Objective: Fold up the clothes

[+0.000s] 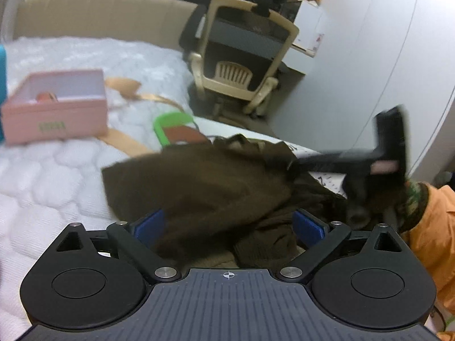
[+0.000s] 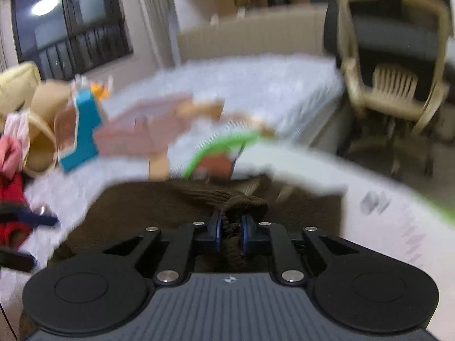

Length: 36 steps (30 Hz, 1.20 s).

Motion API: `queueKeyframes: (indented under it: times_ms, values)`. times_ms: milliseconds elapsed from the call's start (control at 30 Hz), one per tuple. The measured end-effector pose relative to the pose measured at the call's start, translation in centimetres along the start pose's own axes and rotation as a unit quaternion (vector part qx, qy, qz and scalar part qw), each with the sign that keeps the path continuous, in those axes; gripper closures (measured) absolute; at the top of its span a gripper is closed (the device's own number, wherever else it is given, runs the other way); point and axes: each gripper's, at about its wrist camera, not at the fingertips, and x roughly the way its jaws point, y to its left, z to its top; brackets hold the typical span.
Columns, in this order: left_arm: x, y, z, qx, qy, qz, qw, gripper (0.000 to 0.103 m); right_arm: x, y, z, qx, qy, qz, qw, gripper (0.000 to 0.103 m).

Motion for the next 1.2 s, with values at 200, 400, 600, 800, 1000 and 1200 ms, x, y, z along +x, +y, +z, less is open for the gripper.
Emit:
queueKeyframes:
  times_ms: [200, 400, 600, 800, 1000, 1200]
  values:
    - [0.8, 0.5, -0.8, -0.012, 0.017, 0.028, 0.9994, 0.003, 0.0, -3.2, 0.5, -0.011, 0.023, -0.061, 0.998, 0.081]
    - [1.0, 0.8, -1.7, -0.017, 0.042, 0.078, 0.9959, 0.003, -0.5, -4.3, -1.7, 0.003, 0.033, -0.083, 0.996, 0.058]
    - [-8.9, -3.6, -5.5, 0.039, -0.020, 0.142, 0.9889, 0.003, -13.0, -2.8, -3.9, -0.090, -0.036, -0.067, 0.993, 0.038]
    - [-15.8, -10.0, -11.8, 0.064, -0.052, 0.145, 0.9860, 0.001, -21.5, 0.7, -11.6, -0.131, 0.009, -0.028, 0.991, 0.037]
    - [-16.5, -15.4, -15.9, 0.132, -0.022, 0.139, 0.9812, 0.001, -23.0, 8.3, -17.9, -0.204, 0.049, 0.067, 0.976, 0.037]
    - [-14.4, -18.5, -18.2, 0.196, -0.002, 0.143, 0.9701, 0.001, -18.7, 12.1, -19.4, -0.262, 0.084, 0.065, 0.959, 0.097]
